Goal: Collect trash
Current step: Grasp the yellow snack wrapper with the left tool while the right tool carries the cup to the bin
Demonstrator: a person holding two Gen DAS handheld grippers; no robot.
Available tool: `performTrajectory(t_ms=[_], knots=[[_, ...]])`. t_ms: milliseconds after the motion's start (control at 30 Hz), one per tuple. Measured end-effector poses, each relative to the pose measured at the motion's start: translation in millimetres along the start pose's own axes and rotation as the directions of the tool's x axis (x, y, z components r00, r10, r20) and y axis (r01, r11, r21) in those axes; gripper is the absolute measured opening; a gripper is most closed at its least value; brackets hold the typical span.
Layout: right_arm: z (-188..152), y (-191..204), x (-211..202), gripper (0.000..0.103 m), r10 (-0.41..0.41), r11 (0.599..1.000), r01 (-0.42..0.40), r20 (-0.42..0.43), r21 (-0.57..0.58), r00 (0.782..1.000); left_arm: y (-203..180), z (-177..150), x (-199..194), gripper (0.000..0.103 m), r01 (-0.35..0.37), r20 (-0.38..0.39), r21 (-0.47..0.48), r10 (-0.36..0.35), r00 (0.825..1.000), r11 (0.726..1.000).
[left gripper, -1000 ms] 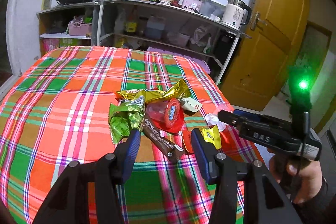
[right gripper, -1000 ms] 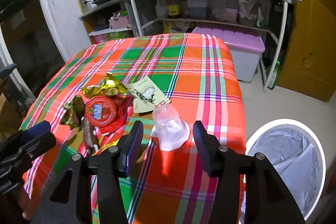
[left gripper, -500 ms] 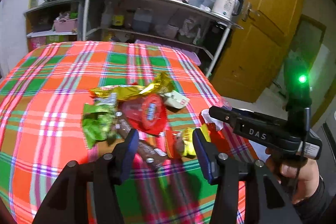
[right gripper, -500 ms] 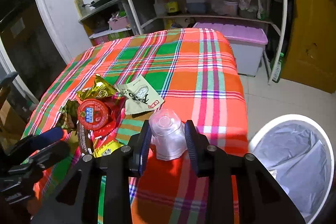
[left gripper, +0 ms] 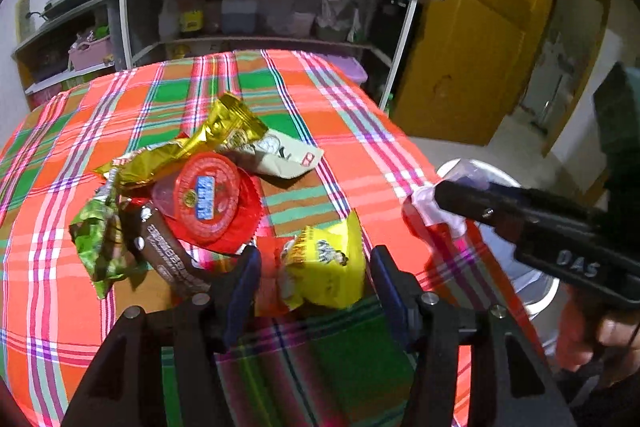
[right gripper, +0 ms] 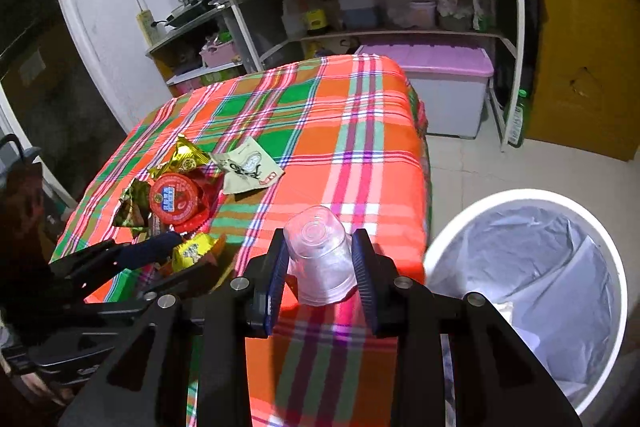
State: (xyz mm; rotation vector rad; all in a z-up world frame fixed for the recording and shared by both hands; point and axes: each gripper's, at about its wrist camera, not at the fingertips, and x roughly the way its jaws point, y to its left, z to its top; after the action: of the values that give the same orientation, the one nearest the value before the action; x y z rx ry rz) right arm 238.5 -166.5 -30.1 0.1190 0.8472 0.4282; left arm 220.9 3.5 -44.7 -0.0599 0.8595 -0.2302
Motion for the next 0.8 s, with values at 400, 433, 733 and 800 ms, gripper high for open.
performTrajectory(t_ms=[400, 433, 733, 800], knots=[[-6.9, -8.6, -16.8, 0.033, -0.014, 1.0, 0.014, 0.022, 0.012, 1.0, -6.9, 0.1, -3.6, 0.03, -0.018, 0.007, 0.01, 0.017, 1.0, 1.0], [-7.8, -8.6, -19.5, 0.033, -0.017, 1.0, 0.017, 0.026, 0.011, 1.0, -7.9, -0.2, -6.0, 0.03, -0.015, 0.014, 0.012, 0.015, 1.0, 1.0], [-16.2, -15.3, -45.9, 0.033, -0.034, 0.999, 0.032, 0.062, 0.024, 0.998, -29.0, 3.6, -31.8, 0.03, 0.021, 0.075, 0.036, -0.024, 0.997, 0.999], [-19.3, -19.5, -54.9, 0.033, -0.042, 0.999, 0.04, 0.074, 0.034, 0.996, -37.9, 4.3, -35.4, 0.03, 0.037, 0.083, 0.045, -0.04, 0.996, 0.998]])
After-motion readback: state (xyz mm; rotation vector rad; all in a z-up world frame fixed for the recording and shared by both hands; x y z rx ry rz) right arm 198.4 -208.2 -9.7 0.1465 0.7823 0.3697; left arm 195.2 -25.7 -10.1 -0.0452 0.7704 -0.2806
